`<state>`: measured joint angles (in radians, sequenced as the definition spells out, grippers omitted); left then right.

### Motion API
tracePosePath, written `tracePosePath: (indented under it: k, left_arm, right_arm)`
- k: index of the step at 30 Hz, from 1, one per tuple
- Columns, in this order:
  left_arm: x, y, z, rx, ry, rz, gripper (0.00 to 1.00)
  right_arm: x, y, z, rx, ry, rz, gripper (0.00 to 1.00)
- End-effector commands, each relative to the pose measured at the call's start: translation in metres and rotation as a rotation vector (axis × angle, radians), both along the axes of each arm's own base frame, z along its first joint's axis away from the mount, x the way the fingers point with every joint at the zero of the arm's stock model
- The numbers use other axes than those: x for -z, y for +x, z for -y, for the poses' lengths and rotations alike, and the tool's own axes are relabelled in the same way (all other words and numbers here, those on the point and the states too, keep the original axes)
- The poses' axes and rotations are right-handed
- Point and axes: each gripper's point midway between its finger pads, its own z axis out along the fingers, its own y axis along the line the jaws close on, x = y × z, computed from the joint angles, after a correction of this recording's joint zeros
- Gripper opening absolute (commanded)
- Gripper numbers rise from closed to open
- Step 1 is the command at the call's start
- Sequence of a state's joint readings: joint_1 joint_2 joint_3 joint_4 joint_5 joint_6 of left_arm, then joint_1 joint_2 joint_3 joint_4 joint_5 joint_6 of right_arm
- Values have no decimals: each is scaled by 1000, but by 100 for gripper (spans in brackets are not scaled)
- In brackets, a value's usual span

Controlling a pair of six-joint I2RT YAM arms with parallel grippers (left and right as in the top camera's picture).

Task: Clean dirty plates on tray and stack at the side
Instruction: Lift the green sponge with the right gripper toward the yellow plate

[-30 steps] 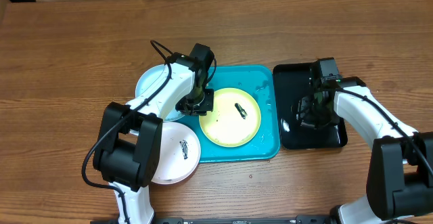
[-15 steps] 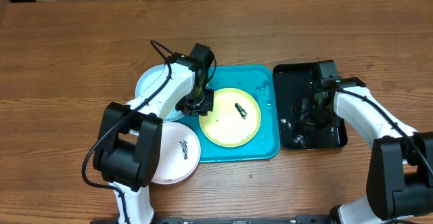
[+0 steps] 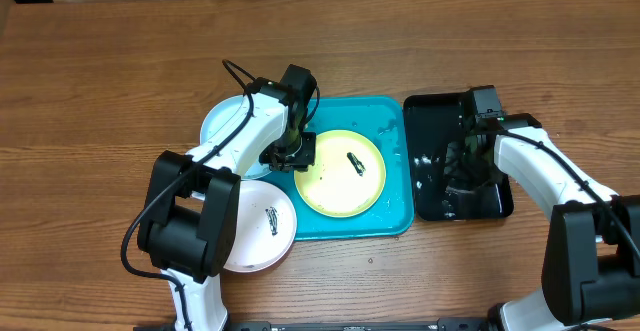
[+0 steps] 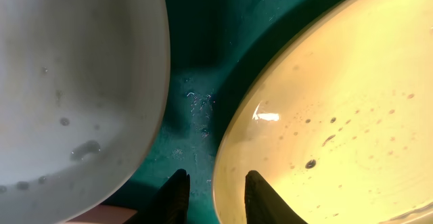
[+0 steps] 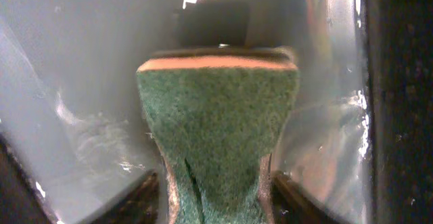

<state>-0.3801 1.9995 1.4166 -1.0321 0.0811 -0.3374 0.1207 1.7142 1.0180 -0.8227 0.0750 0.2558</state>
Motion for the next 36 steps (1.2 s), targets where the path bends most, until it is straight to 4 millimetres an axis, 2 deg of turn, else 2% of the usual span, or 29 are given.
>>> tracePosePath:
  k: [1,3,4,5,6,9,15,17,19,21,22,23,25,26,29,33,36]
  left_arm:
    - [0,3,3,14,1,4,30]
    - [0,3,3,14,1,3,30]
    - [0,3,3,14,1,4,30]
    - [0,3,3,14,1,4,30]
    - [0,4,3,13,1,4,31]
    - [0,4,3,12,1,4,31]
    - [0,3,3,3,2,3,31]
    - [0,3,3,3,2,3,31]
    - [0,3,3,3,2,3,31]
    - [0,3,3,3,2,3,31]
    - [0,3,3,3,2,3,31]
    - [0,3,3,3,2,3,31]
    - [0,3,3,3,2,3,33]
    - [0,3,3,3,2,3,33]
    - [0,3,3,3,2,3,34]
    - [1,3,4,1,2,3,34]
    - [1,4,4,-5,1,6,34]
  right_arm:
    - [-7,11,3,7,-9,33,17]
    - [-7,10,3,7,-10,28,17]
    - [-7,10,3,7,-11,27,27]
    - [-7,10,3,7,-10,27,45]
    - [-7,10,3,7,-11,29,56]
    - [-8,14,3,8,-9,45,66]
    - [-10,30,1,8,-2,109,66]
    - [-11,33,0,8,0,124,64]
    - [-12,35,0,8,1,130,47]
    - [-12,35,0,8,1,130,23]
    - [-12,35,0,8,1,131,21]
    - [-12,35,0,8,2,132,24]
    - [-12,35,0,7,2,132,68]
    - [-12,34,0,7,1,127,76]
    - [-10,27,1,7,-2,96,74]
    - [-9,18,2,7,-7,61,50]
    - [-9,17,2,6,-7,55,46]
